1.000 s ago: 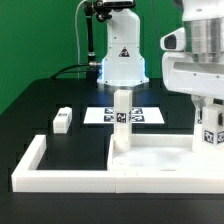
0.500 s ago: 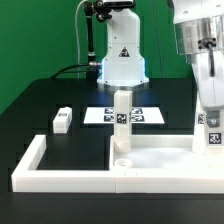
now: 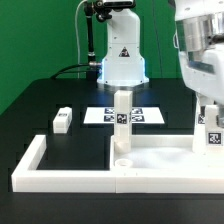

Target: Assemble desk

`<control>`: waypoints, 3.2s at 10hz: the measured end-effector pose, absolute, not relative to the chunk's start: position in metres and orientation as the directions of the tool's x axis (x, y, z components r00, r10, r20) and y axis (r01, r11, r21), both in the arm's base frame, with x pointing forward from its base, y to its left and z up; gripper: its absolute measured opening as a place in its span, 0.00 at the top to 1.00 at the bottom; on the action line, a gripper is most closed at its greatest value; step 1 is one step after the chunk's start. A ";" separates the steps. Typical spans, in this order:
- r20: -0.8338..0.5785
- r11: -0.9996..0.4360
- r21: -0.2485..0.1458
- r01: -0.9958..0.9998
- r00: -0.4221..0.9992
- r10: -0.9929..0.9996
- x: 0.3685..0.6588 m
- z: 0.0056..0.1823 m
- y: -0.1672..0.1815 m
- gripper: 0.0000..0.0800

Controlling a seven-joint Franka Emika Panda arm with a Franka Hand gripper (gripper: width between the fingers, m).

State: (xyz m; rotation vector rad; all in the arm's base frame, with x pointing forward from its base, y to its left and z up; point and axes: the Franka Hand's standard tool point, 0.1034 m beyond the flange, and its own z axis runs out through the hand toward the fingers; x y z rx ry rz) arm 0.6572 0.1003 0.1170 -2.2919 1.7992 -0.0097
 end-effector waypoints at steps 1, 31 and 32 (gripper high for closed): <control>-0.116 -0.257 -0.216 -0.942 0.287 -0.951 0.659 0.118 0.104 0.20; -0.165 -0.481 -0.172 -0.860 0.507 -0.846 0.641 0.104 0.097 0.19; -0.124 -0.637 -0.170 -0.752 0.658 -0.743 0.641 0.107 0.095 0.19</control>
Offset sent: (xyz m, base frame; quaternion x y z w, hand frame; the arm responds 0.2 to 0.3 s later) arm 0.0000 0.0000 0.0000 0.0000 0.0000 -0.1938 0.9810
